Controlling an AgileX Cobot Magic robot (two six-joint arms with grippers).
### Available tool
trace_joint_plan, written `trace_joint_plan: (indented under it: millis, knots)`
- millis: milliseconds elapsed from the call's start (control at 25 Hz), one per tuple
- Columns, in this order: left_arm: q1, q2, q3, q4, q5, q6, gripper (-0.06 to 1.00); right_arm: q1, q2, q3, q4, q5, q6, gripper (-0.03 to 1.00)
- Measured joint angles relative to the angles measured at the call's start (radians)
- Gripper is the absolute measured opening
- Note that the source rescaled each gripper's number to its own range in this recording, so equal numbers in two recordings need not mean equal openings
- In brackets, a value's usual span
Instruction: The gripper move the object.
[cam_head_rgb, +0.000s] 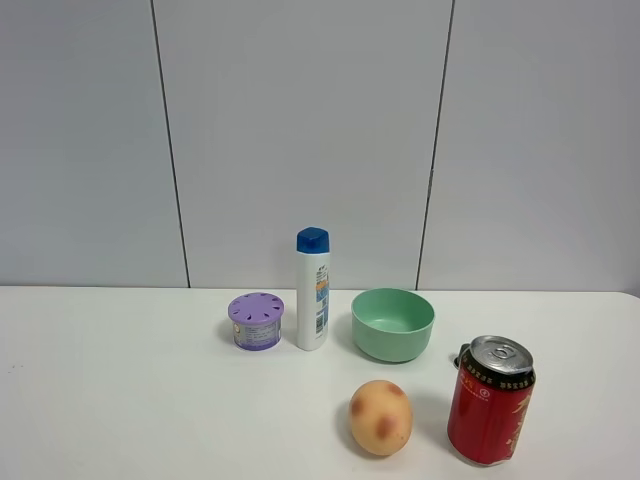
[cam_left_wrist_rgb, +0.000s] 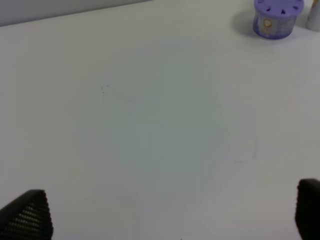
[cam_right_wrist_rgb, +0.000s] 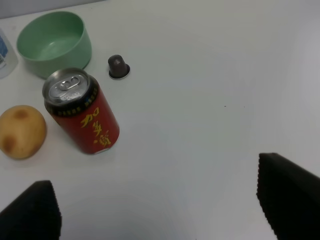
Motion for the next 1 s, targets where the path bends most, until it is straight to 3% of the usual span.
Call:
trace_joint_plan:
  millis: [1000]
  knots:
    - [0.000, 0.000, 0.000, 0.000, 0.000, 0.000, 1.00, 0.000, 0.000, 0.000, 0.000, 0.000, 0.000, 0.23]
